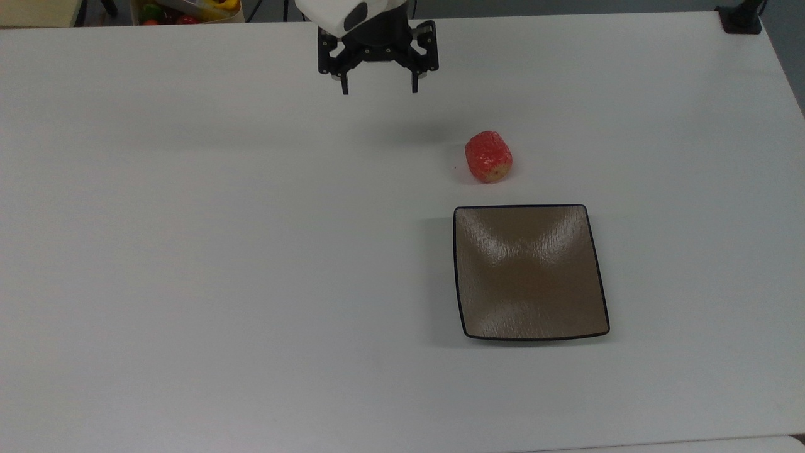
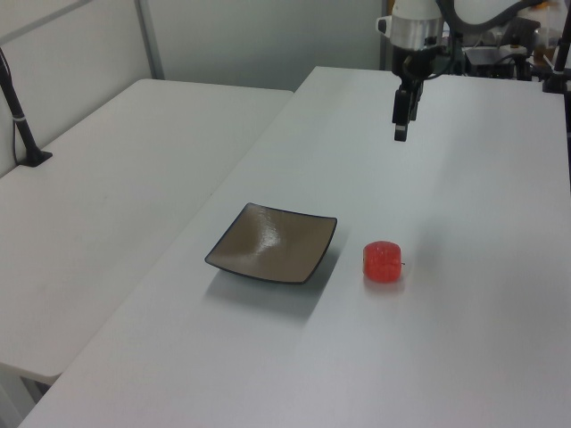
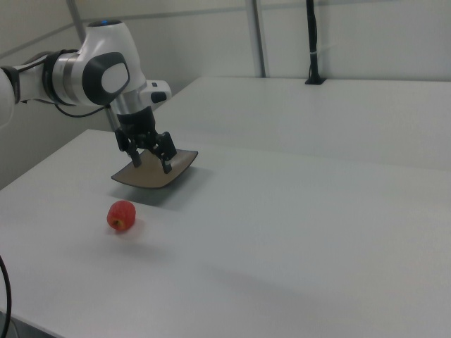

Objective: Apples placed on a ceramic plate
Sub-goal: 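Lower the gripper over the red apple and close on it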

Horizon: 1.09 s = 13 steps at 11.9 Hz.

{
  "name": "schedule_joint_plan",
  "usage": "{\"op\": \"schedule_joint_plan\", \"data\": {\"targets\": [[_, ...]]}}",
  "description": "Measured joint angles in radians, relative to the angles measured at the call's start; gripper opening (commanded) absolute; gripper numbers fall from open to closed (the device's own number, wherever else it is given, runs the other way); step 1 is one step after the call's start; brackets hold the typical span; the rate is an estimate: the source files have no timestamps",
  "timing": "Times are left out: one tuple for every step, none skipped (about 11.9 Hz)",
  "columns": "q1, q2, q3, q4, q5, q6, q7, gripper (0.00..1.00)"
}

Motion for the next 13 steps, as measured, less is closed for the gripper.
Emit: {"op": "schedule_joint_plan", "data": {"targets": [[0.0, 0.007, 0.013, -0.006, 0.001, 0.01, 0.0, 1.0], [0.001, 0.015, 0.035, -0.014, 0.001, 0.015, 0.0, 1.0], [0.002, 0.024, 0.059, -0.019, 0.002, 0.015, 0.0, 1.0], [0.007, 0.036, 0.088, -0.021, 0.002, 0.016, 0.0, 1.0], [0.025, 0.051, 0.104, -0.022, 0.003, 0.022, 0.001, 1.0], [0.053, 0.073, 0.111, -0.024, 0.003, 0.058, 0.013, 1.0], [0.077, 0.099, 0.113, -0.024, 0.003, 0.097, 0.034, 1.0], [0.099, 0.13, 0.114, -0.025, 0.003, 0.123, 0.054, 1.0], [0.118, 0.163, 0.114, -0.025, 0.001, 0.145, 0.062, 1.0], [0.136, 0.197, 0.114, -0.025, -0.007, 0.168, 0.077, 1.0], [0.149, 0.226, 0.114, -0.025, -0.026, 0.185, 0.098, 1.0], [0.16, 0.25, 0.114, -0.024, -0.046, 0.198, 0.117, 1.0], [0.17, 0.268, 0.114, -0.022, -0.061, 0.202, 0.129, 1.0]]}}
